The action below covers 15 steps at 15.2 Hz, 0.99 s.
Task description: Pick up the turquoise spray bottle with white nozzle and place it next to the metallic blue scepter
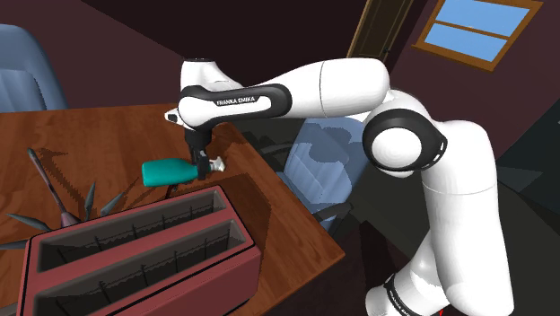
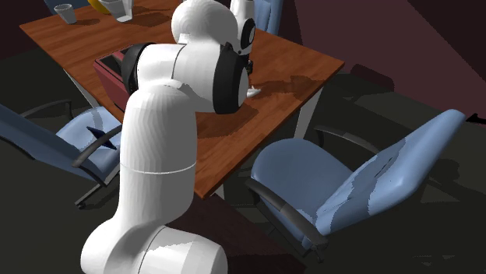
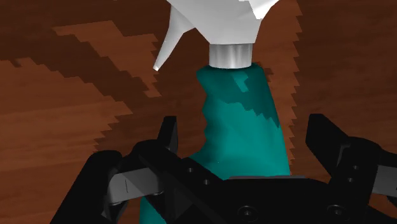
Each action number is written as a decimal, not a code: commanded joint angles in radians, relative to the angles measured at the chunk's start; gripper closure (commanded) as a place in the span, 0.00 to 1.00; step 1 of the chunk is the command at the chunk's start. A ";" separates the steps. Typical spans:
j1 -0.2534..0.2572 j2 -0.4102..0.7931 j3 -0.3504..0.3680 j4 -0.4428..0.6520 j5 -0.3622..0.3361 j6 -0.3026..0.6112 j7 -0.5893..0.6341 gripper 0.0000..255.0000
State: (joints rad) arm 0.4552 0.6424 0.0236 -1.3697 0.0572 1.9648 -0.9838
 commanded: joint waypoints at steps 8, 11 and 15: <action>-0.004 -0.025 -0.001 0.087 -0.001 -0.112 0.002 0.00; -0.004 -0.025 -0.001 0.087 -0.001 -0.112 0.002 0.00; -0.004 -0.025 -0.001 0.087 -0.001 -0.112 0.002 0.00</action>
